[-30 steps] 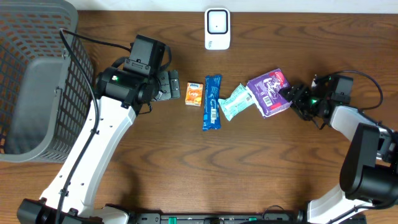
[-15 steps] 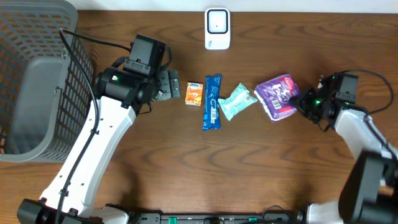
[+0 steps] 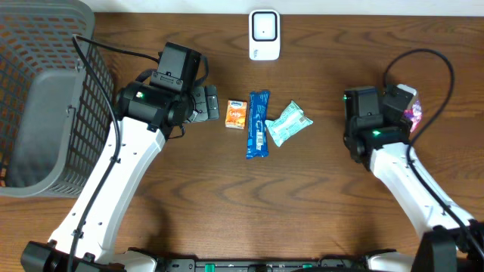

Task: Scan the item barcode
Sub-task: 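Lift the purple box with the right gripper and carry it right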

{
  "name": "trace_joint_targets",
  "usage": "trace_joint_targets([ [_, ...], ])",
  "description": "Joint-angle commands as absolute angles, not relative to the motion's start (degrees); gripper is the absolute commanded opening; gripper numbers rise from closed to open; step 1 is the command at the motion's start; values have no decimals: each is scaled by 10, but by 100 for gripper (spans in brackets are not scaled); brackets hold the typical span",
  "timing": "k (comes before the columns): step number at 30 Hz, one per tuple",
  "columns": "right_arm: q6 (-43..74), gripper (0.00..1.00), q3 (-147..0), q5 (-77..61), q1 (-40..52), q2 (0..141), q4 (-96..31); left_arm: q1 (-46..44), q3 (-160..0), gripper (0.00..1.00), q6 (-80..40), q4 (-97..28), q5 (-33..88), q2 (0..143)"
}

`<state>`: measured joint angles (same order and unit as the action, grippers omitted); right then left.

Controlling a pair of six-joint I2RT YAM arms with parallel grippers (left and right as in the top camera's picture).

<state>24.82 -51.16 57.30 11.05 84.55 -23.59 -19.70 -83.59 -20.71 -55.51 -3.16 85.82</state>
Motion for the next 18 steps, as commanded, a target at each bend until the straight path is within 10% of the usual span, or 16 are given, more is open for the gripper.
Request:
trace_joint_targets([
  [1,98,1,-517,730,124,871,-152,-196,-838,98,-202,-557,-35,862],
  [10,-19,2,-517,687,143,1015,-50,-196,-838,98,-202,-557,-35,862],
  [18,39,61,-533,617,242,1051,-44,-196,-838,98,-202,-557,-35,862],
])
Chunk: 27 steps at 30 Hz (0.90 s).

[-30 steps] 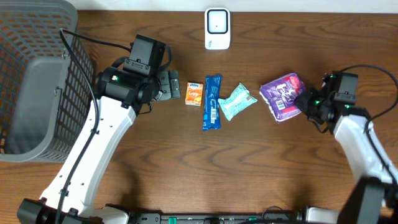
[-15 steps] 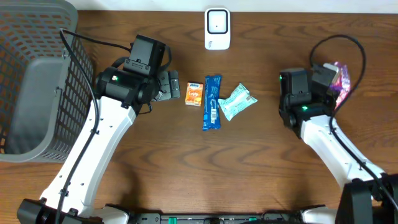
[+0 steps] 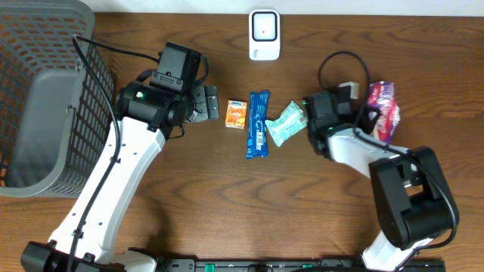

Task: Scan the item barcode
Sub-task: 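Lift the purple box with the right gripper and carry it right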

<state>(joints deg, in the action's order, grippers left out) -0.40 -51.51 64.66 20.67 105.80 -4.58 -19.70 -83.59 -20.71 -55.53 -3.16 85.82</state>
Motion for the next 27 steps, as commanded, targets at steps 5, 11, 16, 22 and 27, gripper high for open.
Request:
trace_joint_targets([
  [5,56,74,-613,531,274,1010,-117,-196,-838,98,-202,-557,-35,862],
  [11,133,89,-759,216,178,951,-307,-196,-838,98,-202,-557,-35,862],
  [16,133,99,-782,125,70,933,-391,-196,-838,98,-202,-557,-35,862],
  [22,133,99,-764,100,-25,961,-396,-196,-838,98,-202,-557,-35,862],
  [27,133,99,-764,52,-76,1017,-378,-196,-838,98,-202,-557,-35,862],
])
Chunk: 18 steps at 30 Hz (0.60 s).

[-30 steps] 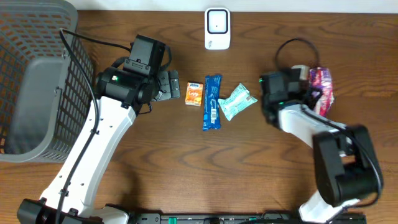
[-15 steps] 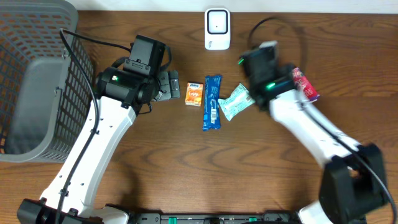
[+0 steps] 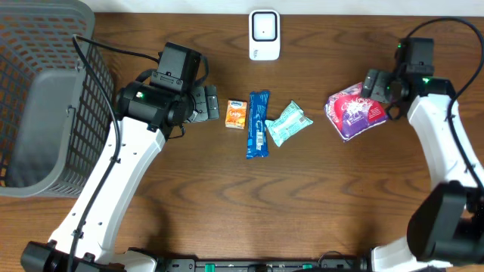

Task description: Scan the item barcode

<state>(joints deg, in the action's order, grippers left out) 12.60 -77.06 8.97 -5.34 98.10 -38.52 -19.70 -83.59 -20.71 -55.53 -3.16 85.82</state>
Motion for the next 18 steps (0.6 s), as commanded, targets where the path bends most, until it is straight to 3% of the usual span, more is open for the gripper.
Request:
trace_joint_targets([
  [1,133,99,-764,52,-83,1033,-371,-196,-838,98,-202,-557,-35,862],
  [7,117,99,-764,26,-90,1112,-351,-196,-838,98,-202,-557,-35,862],
  [10,70,99,-764,-108,-89,1126,-358,-196,-838,98,-202,-557,-35,862],
  [14,99,99,-764,-285,-89,1102,-369,-196,-838,98,-202,-557,-35,862],
  [18,142,99,-764,-288,-89,1062,-368,-196,-838,98,-202,-557,-35,862],
])
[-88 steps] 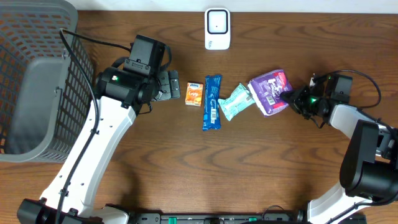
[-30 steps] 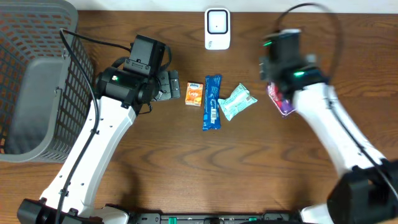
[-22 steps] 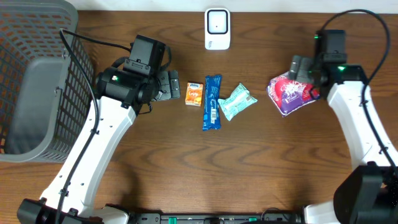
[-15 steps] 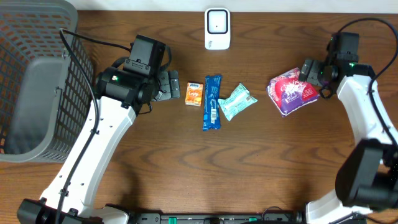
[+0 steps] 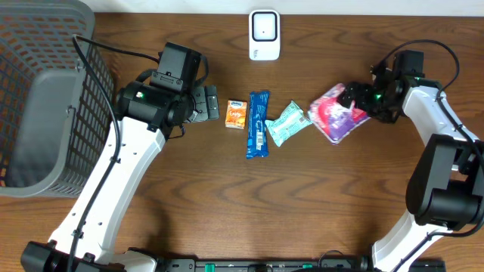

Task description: Scan the item barcode

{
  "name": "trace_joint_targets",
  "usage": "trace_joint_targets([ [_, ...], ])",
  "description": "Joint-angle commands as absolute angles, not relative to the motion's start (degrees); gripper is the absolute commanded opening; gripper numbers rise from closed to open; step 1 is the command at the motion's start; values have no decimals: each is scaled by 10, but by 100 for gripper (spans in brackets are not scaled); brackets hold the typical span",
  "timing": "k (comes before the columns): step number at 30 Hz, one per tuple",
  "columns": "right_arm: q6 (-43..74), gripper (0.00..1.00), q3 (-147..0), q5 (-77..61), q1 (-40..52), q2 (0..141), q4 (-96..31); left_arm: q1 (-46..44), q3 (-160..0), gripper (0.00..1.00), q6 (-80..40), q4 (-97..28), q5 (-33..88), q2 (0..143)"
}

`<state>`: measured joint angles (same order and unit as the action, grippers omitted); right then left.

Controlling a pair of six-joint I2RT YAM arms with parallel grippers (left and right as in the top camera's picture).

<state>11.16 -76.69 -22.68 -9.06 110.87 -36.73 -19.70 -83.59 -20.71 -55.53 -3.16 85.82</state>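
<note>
The white barcode scanner (image 5: 264, 34) stands at the table's far edge, centre. A pink and purple snack bag (image 5: 333, 115) is right of centre, tilted, with my right gripper (image 5: 357, 100) shut on its right end. In the middle lie an orange packet (image 5: 237, 113), a blue bar (image 5: 258, 125) and a teal packet (image 5: 288, 122). My left gripper (image 5: 212, 103) rests just left of the orange packet, fingers apart, holding nothing.
A grey wire basket (image 5: 45, 98) fills the left side of the table. The right arm's black cable (image 5: 446, 53) loops over the far right. Bare wood shows along the near half of the table (image 5: 249, 211).
My right gripper has moved left with the pink bag, which now sits closer to the teal packet. The left arm and the three middle items are unchanged.
The right arm was first at the far right with the pink bag by its wrist. Then it stood beside the teal packet, the bag behind it. Then it held the bag right of centre, and now holds it further left. The left arm stayed still throughout.
</note>
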Motion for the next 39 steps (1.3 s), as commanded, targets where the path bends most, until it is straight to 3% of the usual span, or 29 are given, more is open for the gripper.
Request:
trace_joint_targets([
  [1,142,99,-764,-279,-89,1049,-368,-196,-838,98,-202,-557,-35,862],
  [4,104,99,-764,-232,-89,1022,-366,-196,-838,98,-202,-557,-35,862],
  [8,-52,99,-764,-216,-89,1028,-366,-196,-838,98,-202,-557,-35,862],
  [17,-105,99,-764,-223,-89,1110,-293,-196,-838,98,-202,-557,-35,862],
  [19,-127,75,-764,-263,-89,1129,-298,-196,-838,98,-202,-557,-35,862],
  [21,-145,74,-764,-285,-89,1134,-316,-196,-838,98,-202,-557,-35,862],
  [25,-146,83,-764,-286,-89,1134,-382,-196,-838,98,-202,-557,-35,862],
  [32,-20,73,-764,-251,-89,1091,-451,-196,-838,98,-202,-557,-35,862],
  [37,16,73,-764,-195,-89,1045,-442,-196,-838,98,-202,-557,-35,862],
  [39,-22,82,-764,-183,-89,1041,-415,-196,-838,98,-202,-557,-35,862],
])
